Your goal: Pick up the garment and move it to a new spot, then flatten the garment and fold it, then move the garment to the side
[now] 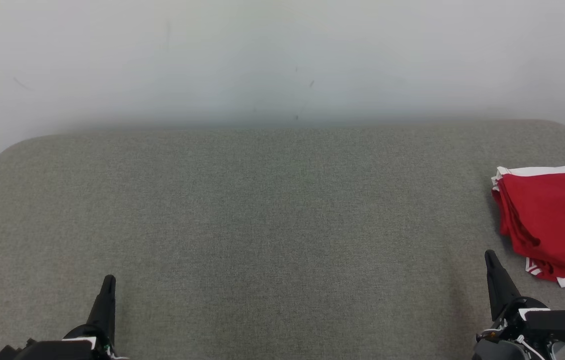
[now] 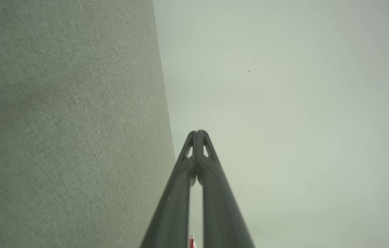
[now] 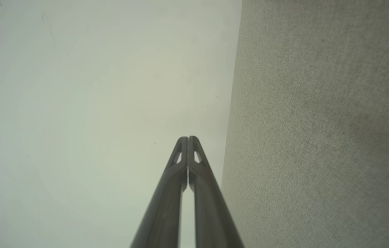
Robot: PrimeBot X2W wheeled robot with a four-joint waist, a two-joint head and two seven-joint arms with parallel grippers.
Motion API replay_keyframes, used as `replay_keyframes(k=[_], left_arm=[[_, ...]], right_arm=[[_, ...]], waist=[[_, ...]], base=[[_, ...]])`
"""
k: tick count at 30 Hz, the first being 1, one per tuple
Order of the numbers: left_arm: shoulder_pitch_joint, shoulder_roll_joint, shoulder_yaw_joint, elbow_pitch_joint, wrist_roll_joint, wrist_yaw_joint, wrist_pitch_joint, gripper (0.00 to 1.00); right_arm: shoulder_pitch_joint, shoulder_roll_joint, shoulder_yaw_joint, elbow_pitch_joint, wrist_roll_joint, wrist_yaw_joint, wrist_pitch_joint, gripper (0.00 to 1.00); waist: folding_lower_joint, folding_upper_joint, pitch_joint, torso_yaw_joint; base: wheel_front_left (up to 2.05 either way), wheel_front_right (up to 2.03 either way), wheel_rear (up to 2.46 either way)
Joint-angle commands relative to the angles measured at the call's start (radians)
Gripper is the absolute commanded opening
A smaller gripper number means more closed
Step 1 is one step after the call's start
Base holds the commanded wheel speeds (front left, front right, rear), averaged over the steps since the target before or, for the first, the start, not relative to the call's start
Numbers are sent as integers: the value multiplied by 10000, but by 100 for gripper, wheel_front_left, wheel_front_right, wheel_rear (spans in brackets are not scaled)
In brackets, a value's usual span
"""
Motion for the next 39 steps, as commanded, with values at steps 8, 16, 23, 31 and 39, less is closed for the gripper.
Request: replay_keyframes(k=[8, 16, 23, 31, 39], left_arm=[[-109, 43, 5, -28, -44, -30, 2, 0], [-108, 43, 5, -25, -44, -30, 2, 0], [-107, 43, 9, -29, -44, -30, 2, 0], [-106, 43, 4, -29, -44, -30, 2, 0], [-106, 44, 7, -30, -44, -30, 1, 0]], right_arm=[[-68, 21, -17, -17, 10, -21, 32, 0], [-68, 21, -17, -17, 11, -21, 30, 0], [-68, 22, -16, -17, 11, -21, 31, 0], [-68, 20, -16, -17, 11, -21, 31, 0], [-68, 20, -15, -16, 12, -21, 30, 0]], waist=[[0, 0, -1, 0], [0, 0, -1, 0], [0, 0, -1, 0], [0, 0, -1, 0], [0, 0, -1, 0]], base=[[0, 0, 0], [0, 0, 0], [0, 0, 0], [0, 0, 0], [0, 0, 0]])
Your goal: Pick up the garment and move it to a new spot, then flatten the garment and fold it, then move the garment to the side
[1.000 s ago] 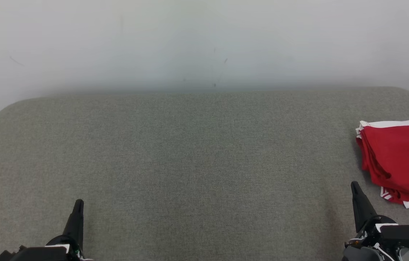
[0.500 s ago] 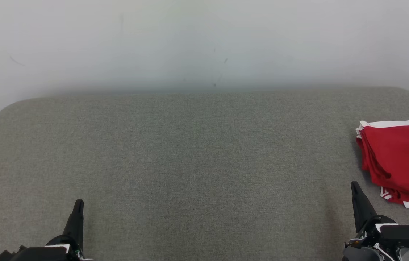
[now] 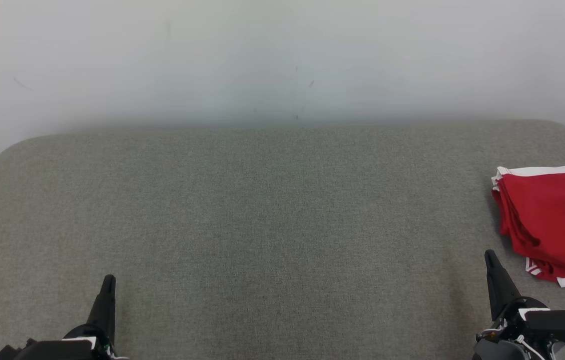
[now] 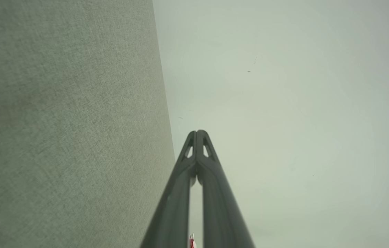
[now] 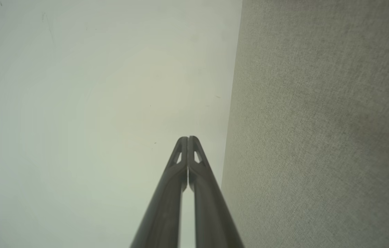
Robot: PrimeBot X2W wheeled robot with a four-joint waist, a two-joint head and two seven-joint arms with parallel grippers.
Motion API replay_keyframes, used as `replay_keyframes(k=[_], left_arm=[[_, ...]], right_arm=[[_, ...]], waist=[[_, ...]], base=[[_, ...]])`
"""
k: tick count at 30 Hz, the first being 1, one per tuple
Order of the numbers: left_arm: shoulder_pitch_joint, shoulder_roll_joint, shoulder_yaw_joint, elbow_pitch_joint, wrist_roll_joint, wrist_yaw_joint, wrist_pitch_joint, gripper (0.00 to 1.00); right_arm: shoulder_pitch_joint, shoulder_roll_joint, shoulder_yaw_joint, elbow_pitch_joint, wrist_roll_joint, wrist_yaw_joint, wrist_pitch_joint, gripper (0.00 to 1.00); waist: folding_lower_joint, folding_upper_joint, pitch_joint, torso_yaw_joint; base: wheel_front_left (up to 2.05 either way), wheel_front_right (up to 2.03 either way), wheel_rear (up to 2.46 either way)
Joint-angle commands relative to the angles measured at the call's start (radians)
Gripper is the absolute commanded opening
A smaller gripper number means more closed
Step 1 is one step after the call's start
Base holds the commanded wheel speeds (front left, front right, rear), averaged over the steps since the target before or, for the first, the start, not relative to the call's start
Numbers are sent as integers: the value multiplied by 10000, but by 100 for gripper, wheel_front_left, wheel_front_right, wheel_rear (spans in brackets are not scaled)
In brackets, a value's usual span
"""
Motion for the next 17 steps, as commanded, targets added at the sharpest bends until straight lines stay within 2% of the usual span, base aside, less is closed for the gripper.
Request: replay_keyframes(k=[1, 17], left_arm=[[-102, 42, 11, -25, -43, -30, 1, 0], [-101, 42, 12, -26, -43, -30, 1, 0]], right_arm=[[-66, 16, -15, -17, 12, -21, 30, 0], [-65, 16, -14, -16, 12, -21, 30, 0]], waist=[[0, 0, 0, 0], [0, 0, 0, 0]], base=[[0, 0, 0], [0, 0, 0]])
